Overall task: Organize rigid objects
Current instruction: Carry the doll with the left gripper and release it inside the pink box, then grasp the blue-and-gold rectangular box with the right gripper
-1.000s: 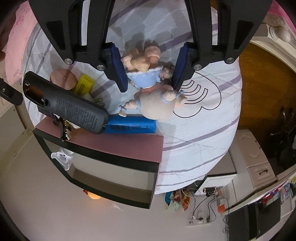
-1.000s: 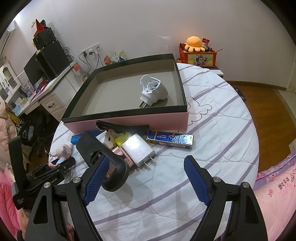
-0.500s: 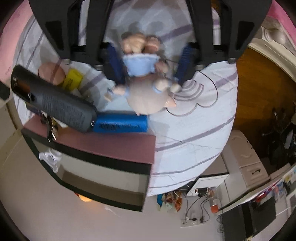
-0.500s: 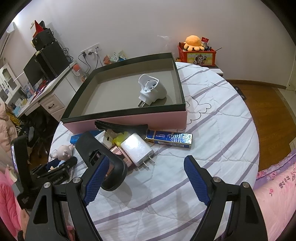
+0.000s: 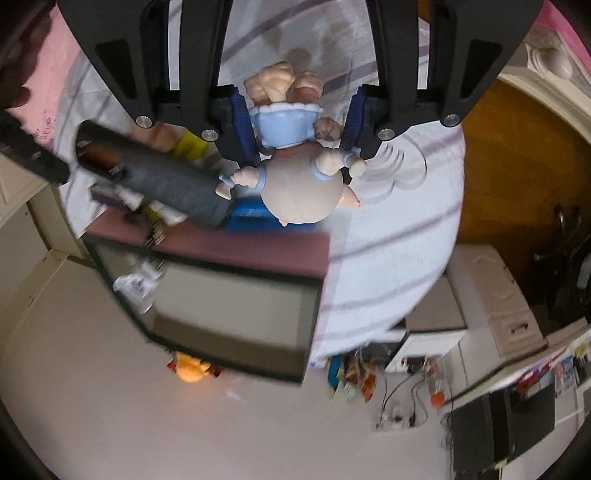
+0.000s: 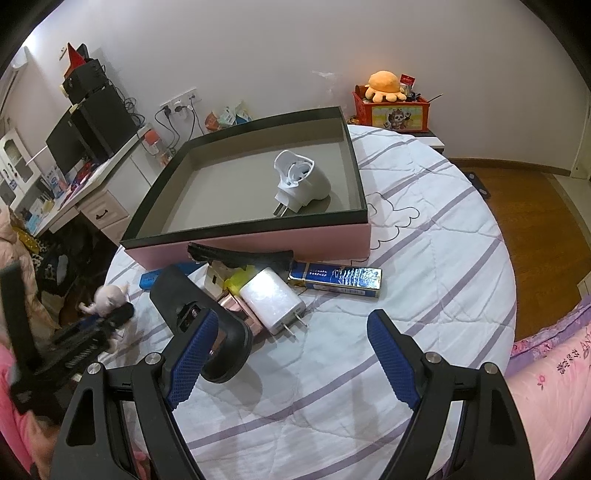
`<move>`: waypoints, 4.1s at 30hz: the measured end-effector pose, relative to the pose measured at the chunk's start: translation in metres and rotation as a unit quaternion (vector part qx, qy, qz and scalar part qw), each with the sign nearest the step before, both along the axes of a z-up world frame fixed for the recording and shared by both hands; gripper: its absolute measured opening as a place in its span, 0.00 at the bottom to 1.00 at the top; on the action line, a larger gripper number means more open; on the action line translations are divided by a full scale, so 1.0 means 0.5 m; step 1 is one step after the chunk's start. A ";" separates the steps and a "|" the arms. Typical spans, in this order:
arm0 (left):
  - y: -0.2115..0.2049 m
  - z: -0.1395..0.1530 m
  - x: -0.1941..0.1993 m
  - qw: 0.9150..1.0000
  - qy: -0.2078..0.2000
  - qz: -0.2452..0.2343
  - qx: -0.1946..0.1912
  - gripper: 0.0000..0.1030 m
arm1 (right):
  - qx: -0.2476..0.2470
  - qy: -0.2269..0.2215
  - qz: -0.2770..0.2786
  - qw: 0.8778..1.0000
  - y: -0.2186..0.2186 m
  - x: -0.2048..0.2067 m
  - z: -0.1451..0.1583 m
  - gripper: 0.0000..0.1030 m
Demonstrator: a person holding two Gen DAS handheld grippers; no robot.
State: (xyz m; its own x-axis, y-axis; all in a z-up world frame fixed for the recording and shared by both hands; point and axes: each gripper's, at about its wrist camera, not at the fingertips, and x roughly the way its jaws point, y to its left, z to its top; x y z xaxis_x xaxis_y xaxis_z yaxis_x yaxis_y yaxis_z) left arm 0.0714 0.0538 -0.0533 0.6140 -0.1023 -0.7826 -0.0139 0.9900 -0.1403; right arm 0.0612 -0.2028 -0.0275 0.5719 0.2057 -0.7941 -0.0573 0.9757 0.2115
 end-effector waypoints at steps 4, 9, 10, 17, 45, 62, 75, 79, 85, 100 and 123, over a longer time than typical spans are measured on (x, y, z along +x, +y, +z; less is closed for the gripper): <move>-0.019 0.068 0.021 0.999 -0.030 -0.017 -0.002 0.42 | 0.006 -0.008 -0.006 1.000 -0.007 0.004 0.010 0.82; -0.062 0.117 0.085 0.997 -0.058 -0.042 0.010 0.42 | 0.009 -0.030 -0.014 0.999 -0.017 0.018 0.038 0.82; -0.070 0.122 0.104 0.997 -0.061 -0.046 0.011 0.42 | 0.009 -0.034 -0.015 0.999 -0.018 0.023 0.045 0.82; -0.111 0.068 0.256 0.998 -0.033 -0.058 0.016 0.42 | 0.009 -0.048 -0.021 0.999 -0.030 0.079 0.065 0.82; -0.099 0.103 0.189 0.996 -0.080 -0.032 0.032 1.00 | 0.009 -0.052 -0.052 0.997 -0.074 0.067 0.072 0.82; -0.036 0.069 -0.030 0.999 -0.035 0.002 0.029 1.00 | -0.001 -0.034 -0.009 0.999 -0.024 -0.029 0.045 0.82; -0.051 0.040 -0.019 0.999 -0.015 0.007 0.035 1.00 | -0.052 0.002 -0.019 0.998 -0.090 0.049 -0.035 0.82; -0.057 0.022 0.009 0.999 -0.003 0.009 0.036 1.00 | -0.076 0.022 0.021 0.997 -0.079 0.089 -0.073 0.82; -0.070 -0.001 0.051 0.999 0.012 0.003 0.039 1.00 | -0.109 0.029 0.078 0.990 -0.054 0.130 -0.113 0.81; -0.068 -0.017 0.084 0.999 0.023 0.003 0.037 1.00 | -0.091 0.035 0.193 0.976 -0.024 0.120 -0.111 0.42; -0.077 -0.012 0.063 0.999 0.019 -0.002 0.046 1.00 | -0.098 0.022 0.220 0.970 0.019 0.109 -0.118 0.25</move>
State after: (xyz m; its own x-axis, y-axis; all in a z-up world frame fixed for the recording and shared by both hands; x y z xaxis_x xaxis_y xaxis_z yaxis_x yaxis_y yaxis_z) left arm 0.1028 0.0154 -0.0595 0.5829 -0.0315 -0.8119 -0.0137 0.9987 -0.0486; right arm 0.1156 -0.1934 -0.0863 0.4267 0.2655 -0.8645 -0.4732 0.8802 0.0368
